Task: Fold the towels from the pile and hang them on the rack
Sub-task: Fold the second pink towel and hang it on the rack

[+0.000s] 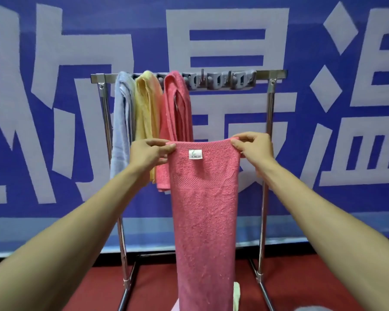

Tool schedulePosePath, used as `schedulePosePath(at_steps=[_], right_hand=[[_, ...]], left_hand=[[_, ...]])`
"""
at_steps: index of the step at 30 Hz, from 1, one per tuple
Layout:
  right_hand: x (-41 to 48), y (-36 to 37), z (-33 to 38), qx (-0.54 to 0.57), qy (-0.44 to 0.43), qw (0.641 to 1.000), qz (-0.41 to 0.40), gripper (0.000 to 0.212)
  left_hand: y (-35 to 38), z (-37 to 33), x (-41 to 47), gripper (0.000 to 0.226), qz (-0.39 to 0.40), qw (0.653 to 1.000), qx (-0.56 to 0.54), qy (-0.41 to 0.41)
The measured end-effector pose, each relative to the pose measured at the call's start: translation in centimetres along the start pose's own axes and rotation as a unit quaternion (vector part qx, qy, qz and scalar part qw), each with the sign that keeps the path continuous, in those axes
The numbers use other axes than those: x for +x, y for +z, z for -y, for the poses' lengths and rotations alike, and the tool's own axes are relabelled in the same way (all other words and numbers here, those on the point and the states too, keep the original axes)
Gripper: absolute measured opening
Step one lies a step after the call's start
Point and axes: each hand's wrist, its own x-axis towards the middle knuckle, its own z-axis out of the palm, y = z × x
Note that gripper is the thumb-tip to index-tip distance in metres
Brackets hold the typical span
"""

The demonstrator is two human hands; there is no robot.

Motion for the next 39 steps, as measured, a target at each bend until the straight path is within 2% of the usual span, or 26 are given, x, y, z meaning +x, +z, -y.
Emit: schedulePosePath(at_steps=[4, 9, 13, 18, 21, 26, 32, 39], right_hand=[[-2.4, 0.7, -5.2, 0.041, 0.105, 0.993, 0.043, 0.009], [-6.4, 2.1, -12.1, 0.096, 0.227, 0.965, 0.091, 0.004], [-9.6, 3.6, -16.1, 0.196, 0.352, 0.912, 0.075, 0.009], [-12.1, 4.9, -19.6, 0.301, 0.428, 0.850, 0.065, 0.010], [-12.2, 5.3, -19.7, 0.383, 0.421, 0.822, 0.037, 0.018], [-14.0, 5.6, -18.6, 0.365, 0.449, 0.813, 0.069, 0.009], [-16.0, 6.6, -16.4, 0.328, 0.411, 0.839, 0.139, 0.009], [-16.6, 6.7, -16.5, 0.287, 0.397, 0.860, 0.143, 0.007]], left_hand=[[0.5, 6.2, -1.3, 0.011, 0.001, 0.996, -0.026, -0.087], [0.6, 13.8, -3.7, 0.007, 0.000, 0.975, -0.046, -0.217], [1.0, 18.6, -5.6, 0.005, -0.027, 0.928, -0.120, -0.353], [1.2, 22.5, -7.1, 0.005, -0.041, 0.886, -0.195, -0.418], [2.1, 22.8, -7.5, 0.006, -0.036, 0.890, -0.191, -0.412], [2.3, 21.2, -8.4, 0.005, -0.052, 0.907, -0.198, -0.368], [3.2, 20.0, -10.5, 0.012, -0.050, 0.931, -0.173, -0.318], [4.9, 20.3, -11.6, 0.024, -0.003, 0.958, -0.097, -0.271]])
